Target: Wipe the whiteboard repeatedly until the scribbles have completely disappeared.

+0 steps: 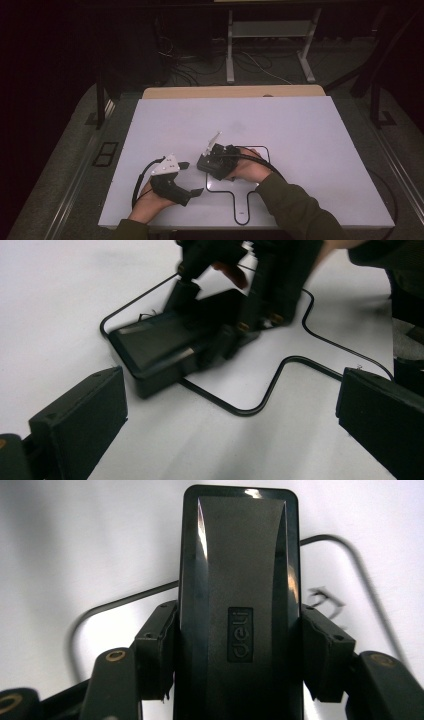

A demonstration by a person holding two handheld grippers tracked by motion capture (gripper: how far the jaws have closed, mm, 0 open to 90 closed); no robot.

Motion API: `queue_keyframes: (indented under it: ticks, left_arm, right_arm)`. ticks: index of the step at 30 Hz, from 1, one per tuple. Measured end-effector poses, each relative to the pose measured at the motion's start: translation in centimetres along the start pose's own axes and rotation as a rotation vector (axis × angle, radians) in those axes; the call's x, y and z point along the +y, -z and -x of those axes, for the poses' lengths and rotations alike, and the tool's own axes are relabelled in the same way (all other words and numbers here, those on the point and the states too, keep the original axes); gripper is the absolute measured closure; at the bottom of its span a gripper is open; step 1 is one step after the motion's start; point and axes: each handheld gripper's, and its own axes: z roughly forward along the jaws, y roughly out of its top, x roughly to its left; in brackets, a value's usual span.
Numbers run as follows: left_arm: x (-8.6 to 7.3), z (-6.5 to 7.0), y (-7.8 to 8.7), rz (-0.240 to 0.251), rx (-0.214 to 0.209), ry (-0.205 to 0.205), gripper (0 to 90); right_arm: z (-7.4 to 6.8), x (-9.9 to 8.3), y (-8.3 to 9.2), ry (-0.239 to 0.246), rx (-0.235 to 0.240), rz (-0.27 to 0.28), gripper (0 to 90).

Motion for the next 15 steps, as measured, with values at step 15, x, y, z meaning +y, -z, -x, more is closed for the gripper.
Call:
queue_keyframes:
  ticks: [15]
  left_arm:
    - [0.0, 0.0, 0.1, 0.005, -0.001, -0.002, 0.0]
  right_arm:
    - [1.0, 0.8, -0.4, -0.005, 0.006, -0.02, 38.4]
